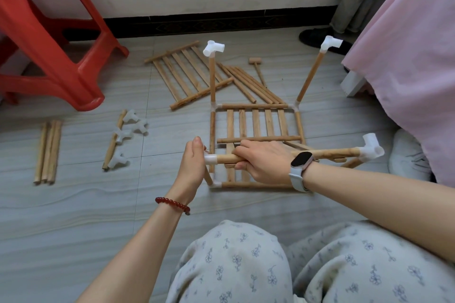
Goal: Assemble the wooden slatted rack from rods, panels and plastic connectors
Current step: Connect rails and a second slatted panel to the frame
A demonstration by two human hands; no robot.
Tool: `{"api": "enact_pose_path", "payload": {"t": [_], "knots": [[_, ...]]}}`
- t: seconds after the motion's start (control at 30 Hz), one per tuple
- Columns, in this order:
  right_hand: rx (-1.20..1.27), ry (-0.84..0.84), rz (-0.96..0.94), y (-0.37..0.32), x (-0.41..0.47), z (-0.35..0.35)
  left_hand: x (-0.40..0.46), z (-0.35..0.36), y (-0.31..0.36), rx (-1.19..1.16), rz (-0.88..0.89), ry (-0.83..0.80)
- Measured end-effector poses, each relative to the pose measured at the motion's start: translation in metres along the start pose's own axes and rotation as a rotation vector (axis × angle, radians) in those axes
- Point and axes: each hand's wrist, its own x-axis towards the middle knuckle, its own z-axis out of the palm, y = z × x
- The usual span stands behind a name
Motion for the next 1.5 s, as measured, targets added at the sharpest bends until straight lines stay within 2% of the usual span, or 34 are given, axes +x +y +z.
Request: {"api": "enact_pose_path", "payload": {"t": [0.13,0.3,0.37,0.43,0.53,0.7,0.9,0.93,1.0,1.13,1.3,1.5], "knots": [[-0.01,-0.015,-0.028,0.006,-0.002,-0.004,0.001,0.001,-0.001,-0.003,-0.042,-0.099],[-0.188,-0.056,-0.117,0.026,-0.036,-0.012,-0.011,-0.004,0.007,0.009,-0.141,-0.508],[-0.277,-0.095,-0.159,0.039,-0.056,-0.017,-0.018,-0.003,0.016,0.156,-0.128,-0.689],[-0.365,-0.116,-0.202,0.05,-0.07,-0.024,-0.019,0.001,0.03,0.401,-0.014,-0.762],[-0.475,-0.164,-0.169,0.064,-0.094,-0.034,-0.011,0.016,0.051,0.558,0.136,-0.716],[-0.482,-0.249,0.048,0.091,-0.152,-0.047,0.001,0.045,0.071,0.71,0.368,-0.442],[-0.418,-0.579,0.503,0.119,-0.187,-0.073,0.008,0.058,0.081,0.774,0.521,-0.241],[-0.427,-0.59,0.576,0.12,-0.182,-0.075,0.008,0.055,0.079,0.776,0.535,-0.189],[-0.361,-0.496,0.69,0.117,-0.162,-0.072,0.008,0.048,0.075,0.733,0.56,-0.093],[-0.157,-0.322,0.609,0.1,-0.107,-0.031,0.014,0.034,0.065,0.626,0.522,-0.033],[-0.089,-0.429,0.512,0.094,-0.037,0.043,0.042,0.031,0.054,0.465,0.404,-0.026],[-0.245,-0.49,0.596,0.108,-0.015,0.117,0.074,0.06,0.039,0.17,0.374,-0.1]]}}
